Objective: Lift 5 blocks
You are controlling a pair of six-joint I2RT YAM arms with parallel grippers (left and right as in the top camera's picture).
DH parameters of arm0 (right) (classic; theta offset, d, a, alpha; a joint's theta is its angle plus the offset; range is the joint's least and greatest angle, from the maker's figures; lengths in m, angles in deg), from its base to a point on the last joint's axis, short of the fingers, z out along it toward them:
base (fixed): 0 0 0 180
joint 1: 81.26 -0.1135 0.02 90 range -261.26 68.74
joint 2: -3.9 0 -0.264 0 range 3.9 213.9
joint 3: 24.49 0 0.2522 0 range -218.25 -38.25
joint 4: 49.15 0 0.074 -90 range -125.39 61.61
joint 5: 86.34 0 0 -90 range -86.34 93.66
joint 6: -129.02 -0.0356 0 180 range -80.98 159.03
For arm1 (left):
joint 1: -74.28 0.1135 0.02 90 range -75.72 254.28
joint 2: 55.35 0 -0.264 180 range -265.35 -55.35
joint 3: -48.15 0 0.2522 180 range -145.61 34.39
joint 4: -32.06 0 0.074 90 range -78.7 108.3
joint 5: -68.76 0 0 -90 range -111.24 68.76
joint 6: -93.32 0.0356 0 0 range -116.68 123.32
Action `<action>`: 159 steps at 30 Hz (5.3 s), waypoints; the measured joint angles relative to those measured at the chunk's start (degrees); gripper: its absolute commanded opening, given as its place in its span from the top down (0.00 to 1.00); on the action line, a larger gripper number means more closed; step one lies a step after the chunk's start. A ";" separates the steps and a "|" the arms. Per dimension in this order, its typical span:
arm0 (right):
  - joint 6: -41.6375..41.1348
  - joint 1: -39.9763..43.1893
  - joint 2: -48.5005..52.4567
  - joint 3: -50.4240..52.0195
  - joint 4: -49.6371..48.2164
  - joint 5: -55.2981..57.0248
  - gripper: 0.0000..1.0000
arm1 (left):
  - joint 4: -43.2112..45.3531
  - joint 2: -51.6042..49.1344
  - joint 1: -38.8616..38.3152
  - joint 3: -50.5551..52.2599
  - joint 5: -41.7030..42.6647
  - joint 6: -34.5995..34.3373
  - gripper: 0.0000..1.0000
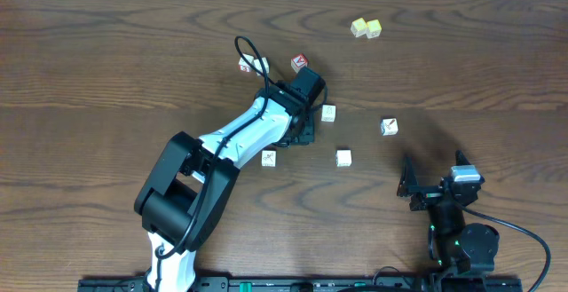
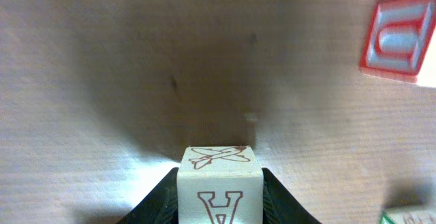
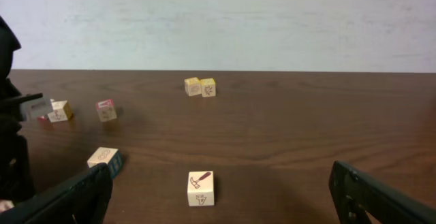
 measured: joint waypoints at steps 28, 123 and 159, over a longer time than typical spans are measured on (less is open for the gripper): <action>0.00 0.00 0.00 0.00 0.00 0.00 0.01 | -2.12 0.50 -3.93 0.07 0.92 -5.84 0.57; 0.00 0.00 0.00 0.00 0.00 0.00 0.01 | 2.54 11.21 2.71 18.08 0.28 9.46 0.51; 0.00 0.00 0.00 0.00 -0.02 0.00 0.01 | 10.36 11.21 0.79 18.05 2.86 6.51 0.67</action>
